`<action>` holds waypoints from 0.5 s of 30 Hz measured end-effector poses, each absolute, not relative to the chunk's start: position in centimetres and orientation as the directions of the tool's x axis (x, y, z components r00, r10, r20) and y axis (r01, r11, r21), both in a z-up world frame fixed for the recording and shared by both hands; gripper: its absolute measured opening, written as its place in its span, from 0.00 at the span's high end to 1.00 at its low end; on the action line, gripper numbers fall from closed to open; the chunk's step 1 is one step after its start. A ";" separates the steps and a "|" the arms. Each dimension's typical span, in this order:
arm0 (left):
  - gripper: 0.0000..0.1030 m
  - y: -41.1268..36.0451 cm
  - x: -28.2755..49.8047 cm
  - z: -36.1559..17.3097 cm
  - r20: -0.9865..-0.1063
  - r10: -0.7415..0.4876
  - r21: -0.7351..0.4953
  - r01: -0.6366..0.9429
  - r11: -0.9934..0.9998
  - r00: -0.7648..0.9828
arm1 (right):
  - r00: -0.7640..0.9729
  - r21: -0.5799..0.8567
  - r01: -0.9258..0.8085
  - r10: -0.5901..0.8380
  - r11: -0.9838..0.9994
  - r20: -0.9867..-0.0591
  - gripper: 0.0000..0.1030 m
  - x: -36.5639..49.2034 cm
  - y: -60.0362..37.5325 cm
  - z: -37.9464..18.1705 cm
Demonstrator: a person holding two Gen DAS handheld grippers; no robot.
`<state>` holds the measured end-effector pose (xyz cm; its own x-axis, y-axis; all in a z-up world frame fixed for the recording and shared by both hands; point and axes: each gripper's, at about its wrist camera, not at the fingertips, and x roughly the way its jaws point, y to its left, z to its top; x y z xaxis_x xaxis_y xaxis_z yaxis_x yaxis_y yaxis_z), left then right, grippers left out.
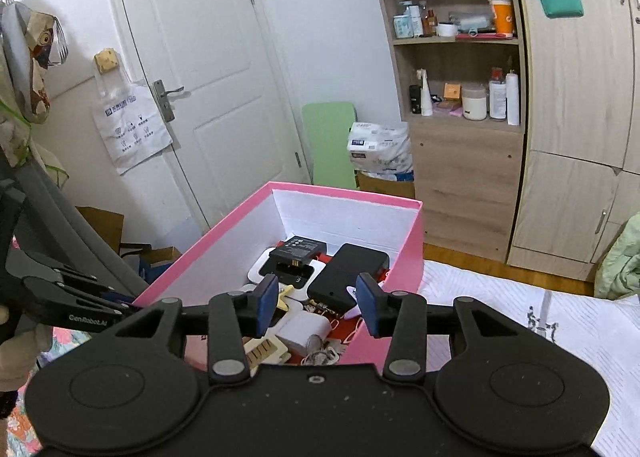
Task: Organize rigid objects
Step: 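Open the left tool and release the box wall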
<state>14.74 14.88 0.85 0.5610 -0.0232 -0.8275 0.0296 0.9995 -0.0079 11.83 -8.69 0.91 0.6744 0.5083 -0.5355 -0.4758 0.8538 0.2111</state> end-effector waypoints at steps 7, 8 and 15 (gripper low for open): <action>0.49 12.8 12.2 3.0 -0.786 0.090 0.107 -0.009 0.994 0.612 | 0.702 0.180 -0.469 0.488 0.865 -0.519 0.52 10.0 -9.6 1.5; 0.44 12.4 11.9 3.2 -0.781 0.098 0.115 -0.012 0.993 0.617 | 0.704 0.181 -0.468 0.489 0.865 -0.515 0.48 9.7 -9.8 1.5; 0.25 9.3 9.3 4.0 -0.738 0.107 0.129 -0.015 0.991 0.666 | 0.724 0.150 -0.472 0.479 0.869 -0.497 0.39 7.4 -10.8 2.1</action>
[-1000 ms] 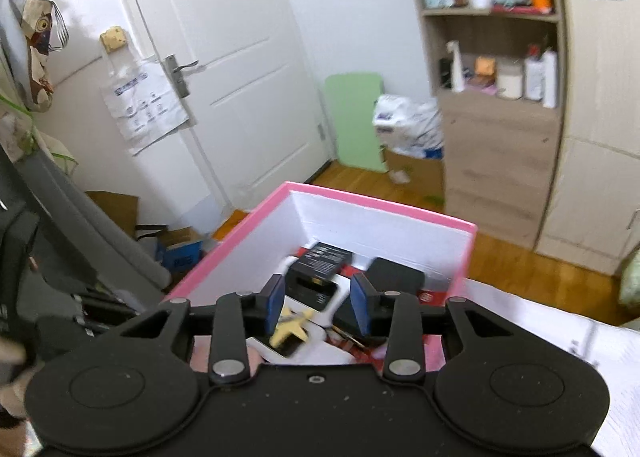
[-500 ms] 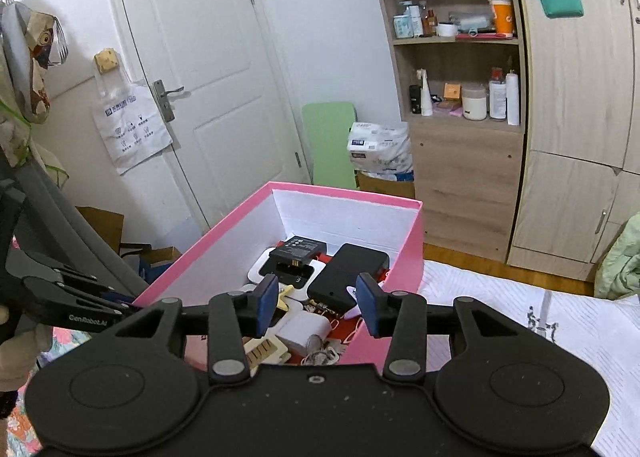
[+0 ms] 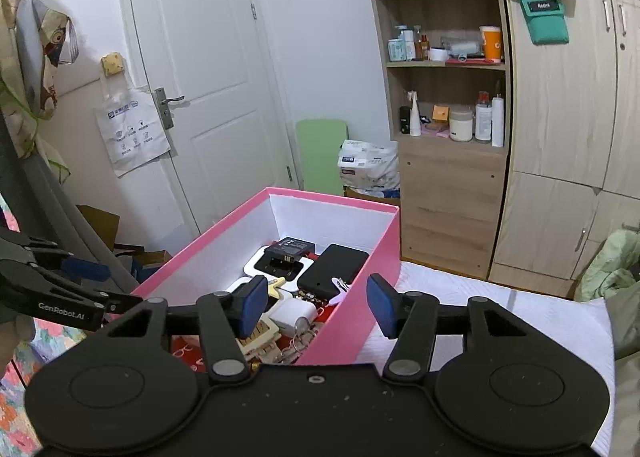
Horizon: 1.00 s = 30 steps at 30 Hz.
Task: Organize rigid objects
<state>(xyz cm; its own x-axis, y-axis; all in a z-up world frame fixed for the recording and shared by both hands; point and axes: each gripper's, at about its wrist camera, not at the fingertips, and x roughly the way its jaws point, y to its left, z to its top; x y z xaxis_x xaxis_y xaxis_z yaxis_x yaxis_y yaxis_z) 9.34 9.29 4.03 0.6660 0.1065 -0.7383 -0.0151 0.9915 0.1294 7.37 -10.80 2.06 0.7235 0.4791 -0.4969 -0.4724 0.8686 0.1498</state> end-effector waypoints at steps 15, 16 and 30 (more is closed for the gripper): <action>0.14 4.7 5.6 3.9 -0.673 0.021 0.017 -0.013 1.000 0.739 | 0.823 0.089 -0.365 0.366 0.927 -0.434 0.00 1.3 -14.1 1.9; 0.14 4.5 5.4 3.9 -0.669 0.019 0.010 -0.016 1.000 0.743 | 0.835 0.080 -0.344 0.344 0.935 -0.429 0.00 0.8 -14.3 1.9; 0.06 1.9 3.4 2.4 -0.700 -0.021 0.019 0.048 0.999 0.714 | 0.819 0.078 -0.226 0.232 0.971 -0.525 0.00 -2.7 -15.9 1.4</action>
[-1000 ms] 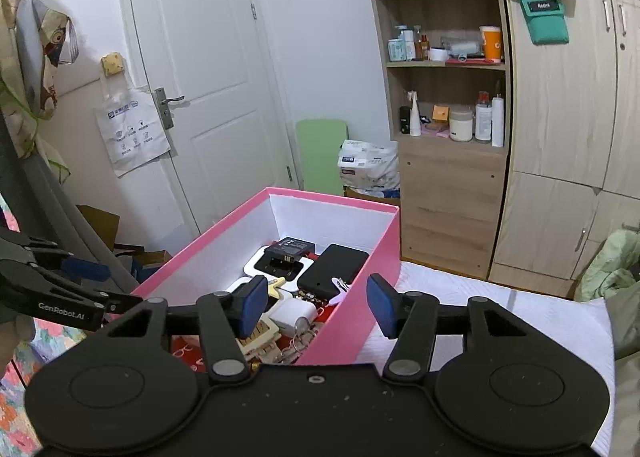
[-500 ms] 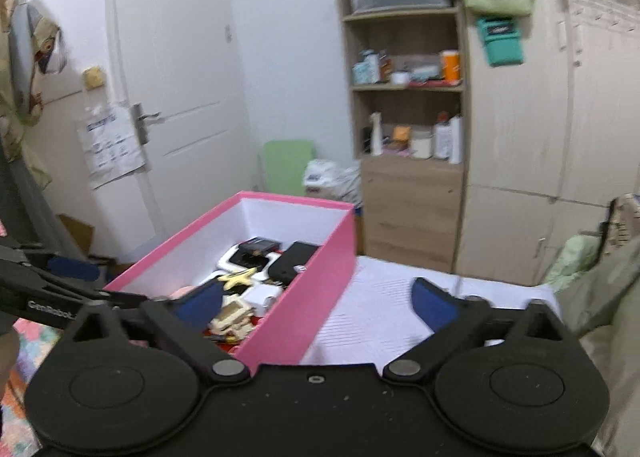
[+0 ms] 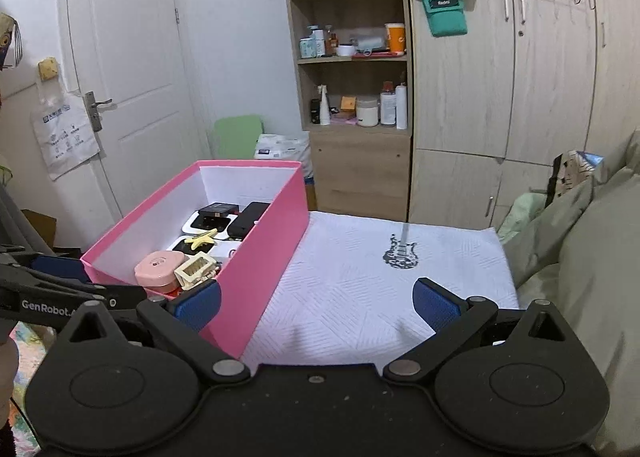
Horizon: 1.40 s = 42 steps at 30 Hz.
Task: Organize rigid objects
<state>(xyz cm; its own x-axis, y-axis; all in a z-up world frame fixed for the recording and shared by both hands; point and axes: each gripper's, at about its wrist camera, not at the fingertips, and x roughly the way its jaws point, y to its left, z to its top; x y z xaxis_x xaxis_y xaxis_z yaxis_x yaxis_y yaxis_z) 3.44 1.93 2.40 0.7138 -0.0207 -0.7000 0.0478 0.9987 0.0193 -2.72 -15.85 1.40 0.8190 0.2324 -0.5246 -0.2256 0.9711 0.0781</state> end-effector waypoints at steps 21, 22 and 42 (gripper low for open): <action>0.00 2.3 3.0 1.4 -0.676 0.004 0.018 0.010 1.000 0.737 | 0.833 0.043 -0.183 0.178 0.982 -0.524 0.00 -3.3 -16.3 1.1; 0.00 2.3 3.0 1.4 -0.676 0.007 0.020 0.009 1.000 0.737 | 0.832 0.045 -0.181 0.177 0.982 -0.525 0.00 -3.3 -16.4 1.0; 0.00 1.9 2.8 1.0 -0.688 0.020 0.037 0.008 0.999 0.726 | 0.830 0.036 -0.163 0.157 0.986 -0.535 0.00 -3.5 -16.6 0.5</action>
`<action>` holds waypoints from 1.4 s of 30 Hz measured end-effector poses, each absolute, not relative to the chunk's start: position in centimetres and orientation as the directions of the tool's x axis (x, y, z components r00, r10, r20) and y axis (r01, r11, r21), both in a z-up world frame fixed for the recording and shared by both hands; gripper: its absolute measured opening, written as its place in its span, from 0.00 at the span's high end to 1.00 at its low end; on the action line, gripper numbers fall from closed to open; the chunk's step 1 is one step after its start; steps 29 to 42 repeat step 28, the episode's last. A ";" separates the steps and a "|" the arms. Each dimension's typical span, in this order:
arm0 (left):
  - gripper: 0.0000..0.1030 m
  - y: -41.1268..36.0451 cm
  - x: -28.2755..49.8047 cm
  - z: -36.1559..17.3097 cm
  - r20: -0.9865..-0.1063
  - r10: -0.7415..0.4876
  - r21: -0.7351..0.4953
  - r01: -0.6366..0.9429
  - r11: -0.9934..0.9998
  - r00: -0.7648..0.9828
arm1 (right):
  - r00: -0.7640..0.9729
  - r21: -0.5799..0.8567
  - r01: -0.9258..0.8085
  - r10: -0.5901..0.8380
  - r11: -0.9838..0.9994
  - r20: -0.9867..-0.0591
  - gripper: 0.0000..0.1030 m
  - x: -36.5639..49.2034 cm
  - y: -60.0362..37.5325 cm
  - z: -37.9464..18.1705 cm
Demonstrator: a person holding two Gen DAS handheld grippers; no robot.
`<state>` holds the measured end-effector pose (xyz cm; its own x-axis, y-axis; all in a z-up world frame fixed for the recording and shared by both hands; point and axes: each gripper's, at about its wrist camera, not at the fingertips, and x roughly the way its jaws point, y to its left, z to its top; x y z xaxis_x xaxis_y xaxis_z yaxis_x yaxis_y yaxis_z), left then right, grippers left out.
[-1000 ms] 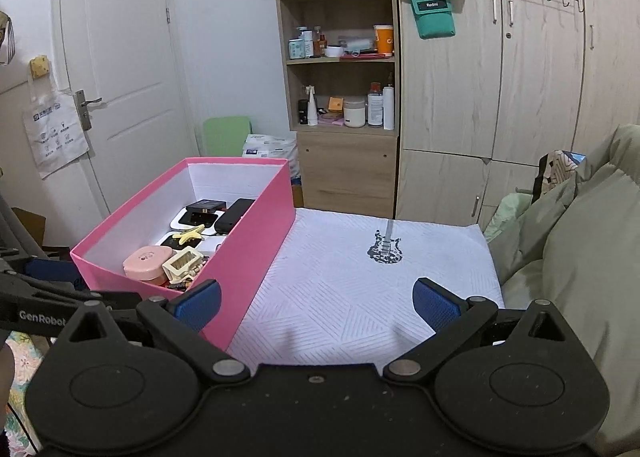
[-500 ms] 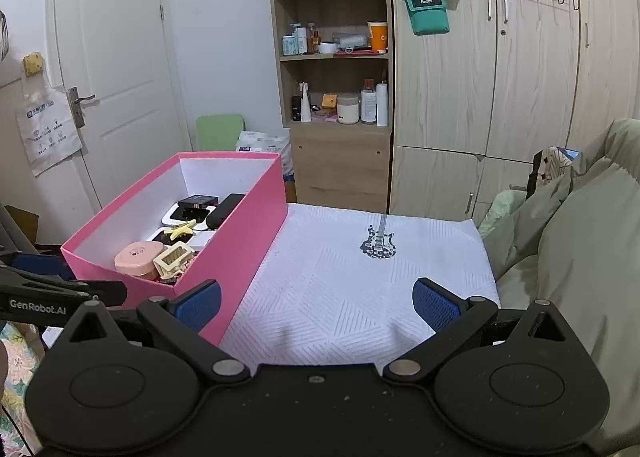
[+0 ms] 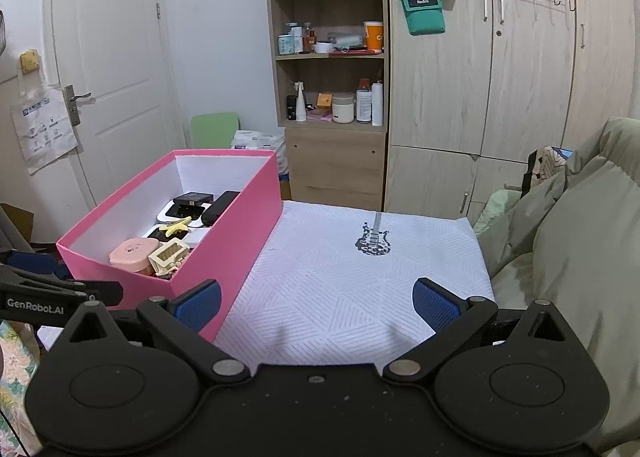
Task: Organize rigid objects
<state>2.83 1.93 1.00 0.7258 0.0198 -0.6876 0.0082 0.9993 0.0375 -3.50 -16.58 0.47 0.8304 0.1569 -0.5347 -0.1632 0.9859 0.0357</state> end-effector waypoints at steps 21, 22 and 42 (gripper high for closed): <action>0.00 1.6 2.7 0.9 -0.690 0.013 0.037 0.017 0.999 0.724 | 0.840 0.022 -0.150 0.139 0.988 -0.525 0.00 -4.1 -16.5 0.6; 0.00 1.6 2.7 1.0 -0.689 0.013 0.038 0.017 0.999 0.725 | 0.840 0.022 -0.149 0.139 0.989 -0.524 0.00 -4.1 -16.5 0.6; 0.00 1.7 2.7 1.0 -0.689 0.010 0.035 0.019 0.999 0.725 | 0.840 0.024 -0.147 0.138 0.989 -0.525 0.00 -4.2 -16.7 0.6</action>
